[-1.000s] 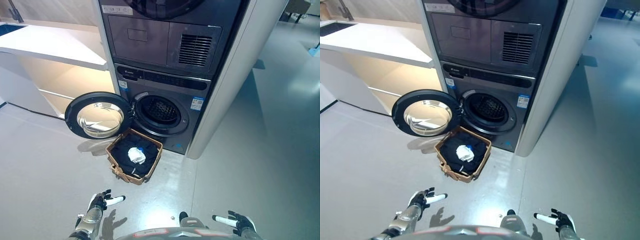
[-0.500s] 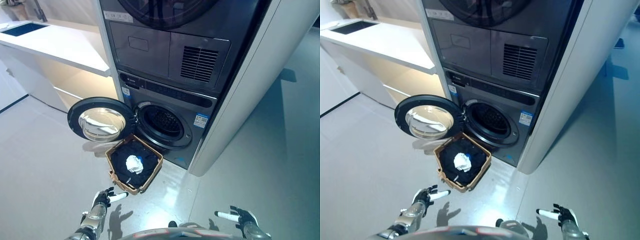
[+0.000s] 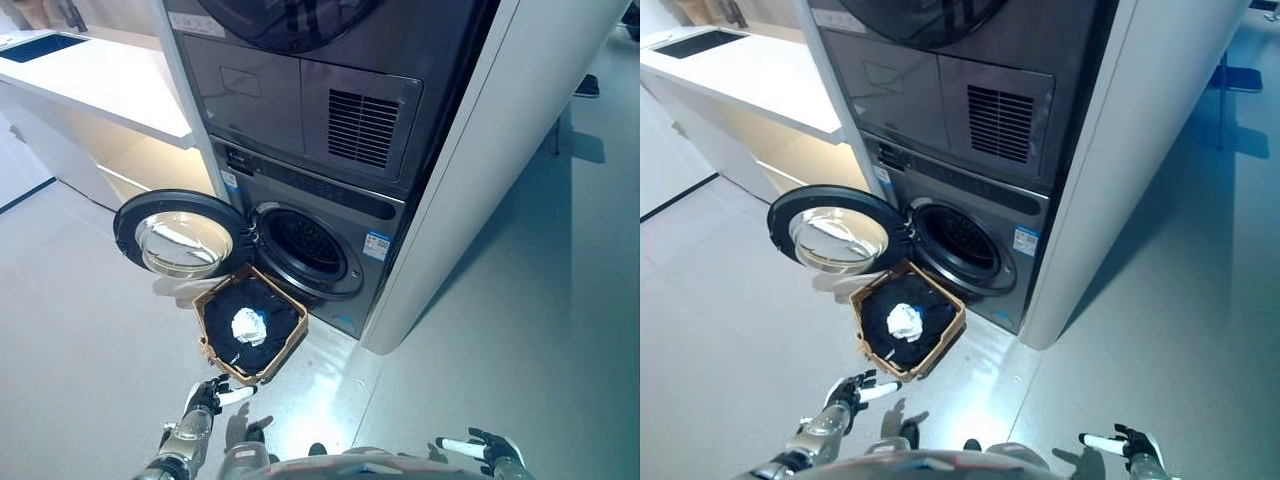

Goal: Put the clothes in the basket into the washing machine.

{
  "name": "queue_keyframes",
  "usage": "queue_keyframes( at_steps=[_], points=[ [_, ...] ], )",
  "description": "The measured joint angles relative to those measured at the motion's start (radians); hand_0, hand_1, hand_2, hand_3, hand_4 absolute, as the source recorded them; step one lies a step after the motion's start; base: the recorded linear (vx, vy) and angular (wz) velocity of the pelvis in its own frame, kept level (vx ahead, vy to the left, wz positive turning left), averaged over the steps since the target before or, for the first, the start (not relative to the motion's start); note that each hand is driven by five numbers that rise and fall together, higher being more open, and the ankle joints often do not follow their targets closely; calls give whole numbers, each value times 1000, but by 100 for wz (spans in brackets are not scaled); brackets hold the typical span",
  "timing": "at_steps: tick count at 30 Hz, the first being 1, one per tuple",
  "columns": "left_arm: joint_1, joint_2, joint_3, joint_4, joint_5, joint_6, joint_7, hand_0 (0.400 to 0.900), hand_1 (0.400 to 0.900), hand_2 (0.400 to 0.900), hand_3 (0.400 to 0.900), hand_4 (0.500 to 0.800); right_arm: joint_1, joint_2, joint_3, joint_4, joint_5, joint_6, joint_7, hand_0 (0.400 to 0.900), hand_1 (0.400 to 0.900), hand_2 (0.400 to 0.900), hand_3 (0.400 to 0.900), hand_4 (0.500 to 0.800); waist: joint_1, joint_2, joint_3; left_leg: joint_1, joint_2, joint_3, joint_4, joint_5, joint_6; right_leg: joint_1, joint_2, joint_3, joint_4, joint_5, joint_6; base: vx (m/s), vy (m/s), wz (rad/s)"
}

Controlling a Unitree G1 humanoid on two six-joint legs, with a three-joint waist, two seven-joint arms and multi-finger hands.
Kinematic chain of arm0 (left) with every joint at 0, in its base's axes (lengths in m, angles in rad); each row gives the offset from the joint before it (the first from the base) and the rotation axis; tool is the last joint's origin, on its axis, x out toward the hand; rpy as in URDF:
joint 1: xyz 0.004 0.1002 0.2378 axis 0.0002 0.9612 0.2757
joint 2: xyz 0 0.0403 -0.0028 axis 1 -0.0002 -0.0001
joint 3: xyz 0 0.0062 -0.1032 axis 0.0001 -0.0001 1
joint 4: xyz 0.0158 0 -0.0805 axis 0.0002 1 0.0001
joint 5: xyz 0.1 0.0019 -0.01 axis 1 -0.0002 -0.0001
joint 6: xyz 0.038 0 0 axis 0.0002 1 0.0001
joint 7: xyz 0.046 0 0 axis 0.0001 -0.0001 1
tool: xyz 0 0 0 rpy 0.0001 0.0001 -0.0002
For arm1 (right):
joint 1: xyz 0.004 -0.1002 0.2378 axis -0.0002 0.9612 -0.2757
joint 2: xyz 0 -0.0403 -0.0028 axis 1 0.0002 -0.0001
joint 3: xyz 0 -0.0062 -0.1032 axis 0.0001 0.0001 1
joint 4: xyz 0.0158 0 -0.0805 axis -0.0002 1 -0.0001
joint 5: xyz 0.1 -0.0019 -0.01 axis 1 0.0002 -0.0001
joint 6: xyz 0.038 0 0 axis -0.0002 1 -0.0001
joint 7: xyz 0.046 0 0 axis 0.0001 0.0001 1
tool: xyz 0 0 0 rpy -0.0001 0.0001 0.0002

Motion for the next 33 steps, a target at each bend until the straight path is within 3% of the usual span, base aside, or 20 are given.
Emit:
queue_keyframes(
  at_steps=[3, 5, 10, 11, 12, 15, 16, 19, 21, 24, 26, 29, 31, 33],
  points=[
    [-2, 3, 3, 5, -3, 0, 0, 900, 900, 900, 900, 800, -9, 1, 0, 0, 0, -1, -1, 900, 900, 900, 900, 800, 2, 23, 15, 0, 32, -6, -78, 43, 2, 26, 29, 42, -15, 3, -12, 220, 130, -33],
    [-1, 3, 10, 12, -7, 0, -1, 900, 900, 900, 900, 800, -6, 3, 1, 2, 0, -1, 1, 900, 900, 900, 900, 800, 0, 26, 16, 9, 35, 18, -89, 47, 8, 41, 30, 58, -22, 5, -15, 267, 212, -30],
    [-7, 2, 9, 13, -19, -3, -1, 900, 900, 900, 900, 800, -5, 0, 0, 5, 0, 1, -1, 900, 900, 900, 900, 800, -5, 63, -9, 45, 30, 79, -95, 71, 44, 82, 20, 111, -47, -28, 30, 300, 308, -27],
    [-15, 1, 8, 14, -19, -4, 0, 900, 900, 900, 900, 800, -9, 1, -1, 6, -1, 3, 0, 900, 900, 900, 900, 800, -4, 66, -11, 49, 25, 107, -89, 95, 55, 82, 6, 115, -37, -47, 46, 290, 292, -42],
    [-15, 1, 7, 11, -19, -6, 0, 900, 900, 900, 900, 800, -11, 1, 0, 5, -2, 3, 0, 900, 900, 900, 900, 800, -1, 73, -13, 61, 20, 134, -93, 133, 41, 73, -2, 125, -8, -71, 62, 283, 289, -43],
    [-14, 10, 2, 2, -19, -6, 4, 900, 900, 900, 900, 800, -31, 5, 2, -6, -6, 2, 5, 900, 900, 900, 900, 800, 12, 68, -17, 109, -29, 197, -117, 110, 88, 23, -59, 123, 134, -136, 135, 225, 267, -18],
    [-31, 15, -3, 3, -19, -5, 5, 900, 900, 900, 900, 800, -30, 6, 0, -14, -7, 2, 8, 900, 900, 900, 900, 800, 5, 66, -15, 110, -44, 204, -113, 97, 106, -5, -78, 118, 203, -165, 175, 190, 231, -1],
    [-69, 37, -31, -2, -5, -6, 11, 900, 900, 900, 900, 800, -49, 10, -2, -17, -6, 3, 15, 900, 900, 900, 900, 800, 6, 62, -16, 124, -77, 211, -110, 75, 146, -107, -104, 103, 445, -185, 213, 173, 213, -20],
    [-81, 58, -56, 1, 42, -4, 19, 900, 900, 900, 900, 800, -50, 13, -3, -18, -7, 2, 18, 900, 900, 900, 900, 800, 11, 45, -16, 148, -102, 230, -115, 58, 170, -164, -179, 81, 579, -185, 216, 141, 155, -35],
    [-112, 70, -85, 41, 122, -1, 44, 900, 900, 900, 900, 800, -60, 17, -1, -21, -9, 1, 19, 900, 900, 900, 900, 800, 8, 49, -12, 161, -108, 247, -135, 55, 185, -214, -260, 74, 514, -188, 222, 63, 71, -20],
    [-150, 76, -112, 80, 180, 3, 70, 900, 900, 900, 900, 800, -74, 20, -1, -21, -11, -1, 18, 900, 900, 900, 900, 800, 4, 43, 11, 157, -104, 259, -141, 55, 184, -258, -280, 63, 399, -173, 247, -2, -12, -4],
    [-211, 83, -136, 127, 226, 8, 84, 900, 900, 900, 900, 800, -78, 21, 0, -23, -25, 1, 15, 900, 900, 900, 900, 800, 0, 14, 45, 141, -102, 277, -147, 59, 173, -312, -296, -35, 176, -78, 306, 61, -43, 21],
    [-239, 85, -150, 131, 249, 15, 94, 900, 900, 900, 900, 800, -74, 21, 1, -10, -28, 2, 7, 900, 900, 900, 900, 800, -31, -14, 63, 119, -113, 251, -123, 51, 138, -310, -286, -8, 115, 58, 290, -29, -41, -3],
    [-239, 85, -150, 131, 249, 15, 94, 900, 900, 900, 900, 800, -74, 21, 1, -10, -28, 2, 7, 900, 900, 900, 900, 800, -31, -14, 63, 119, -113, 251, -123, 51, 138, -310, -286, -8, 115, 58, 290, -60, -35, -2]
  ],
)
